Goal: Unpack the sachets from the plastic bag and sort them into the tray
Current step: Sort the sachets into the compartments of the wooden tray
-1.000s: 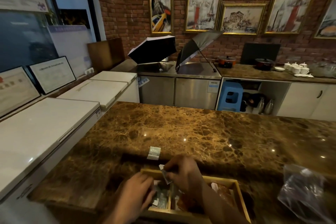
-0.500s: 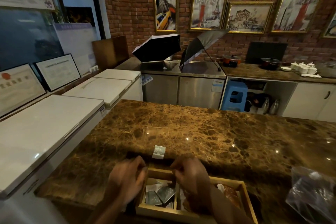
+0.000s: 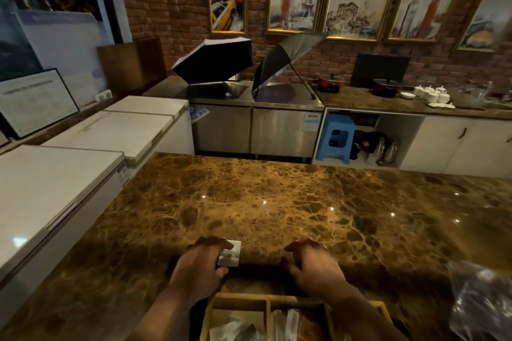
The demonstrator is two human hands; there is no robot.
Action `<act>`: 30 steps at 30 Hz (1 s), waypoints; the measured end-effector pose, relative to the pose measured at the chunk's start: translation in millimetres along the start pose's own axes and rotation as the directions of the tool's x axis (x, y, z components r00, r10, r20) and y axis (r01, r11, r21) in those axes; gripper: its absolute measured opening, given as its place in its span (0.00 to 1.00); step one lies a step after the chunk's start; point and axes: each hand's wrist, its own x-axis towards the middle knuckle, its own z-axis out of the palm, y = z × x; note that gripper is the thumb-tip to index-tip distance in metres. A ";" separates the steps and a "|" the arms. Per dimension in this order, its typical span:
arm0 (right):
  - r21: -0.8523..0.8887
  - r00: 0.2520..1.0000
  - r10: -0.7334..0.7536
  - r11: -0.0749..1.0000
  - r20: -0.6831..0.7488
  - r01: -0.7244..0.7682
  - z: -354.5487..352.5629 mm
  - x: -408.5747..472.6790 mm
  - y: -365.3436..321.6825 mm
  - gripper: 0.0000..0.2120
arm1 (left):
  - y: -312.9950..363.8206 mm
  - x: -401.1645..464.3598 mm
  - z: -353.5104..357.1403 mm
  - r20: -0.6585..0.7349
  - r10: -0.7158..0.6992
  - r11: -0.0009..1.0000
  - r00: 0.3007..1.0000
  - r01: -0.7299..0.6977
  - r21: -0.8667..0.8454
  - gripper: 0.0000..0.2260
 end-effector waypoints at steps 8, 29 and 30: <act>-0.123 0.996 0.018 0.992 0.091 -0.006 11.1 21.8 1.7 0.33 | -11.2 21.4 17.1 0.072 0.034 0.999 0.997 -0.034 -0.003 0.23; -0.226 0.985 0.027 0.974 0.169 0.012 10.2 17.8 -3.5 0.30 | 19.8 -28.1 -29.0 -0.264 0.073 0.994 0.962 -0.093 -0.062 0.02; -0.214 0.987 0.023 0.977 0.159 0.012 8.9 16.4 -3.3 0.27 | 22.7 -31.6 -31.4 -0.255 0.073 0.993 0.964 -0.093 -0.067 0.02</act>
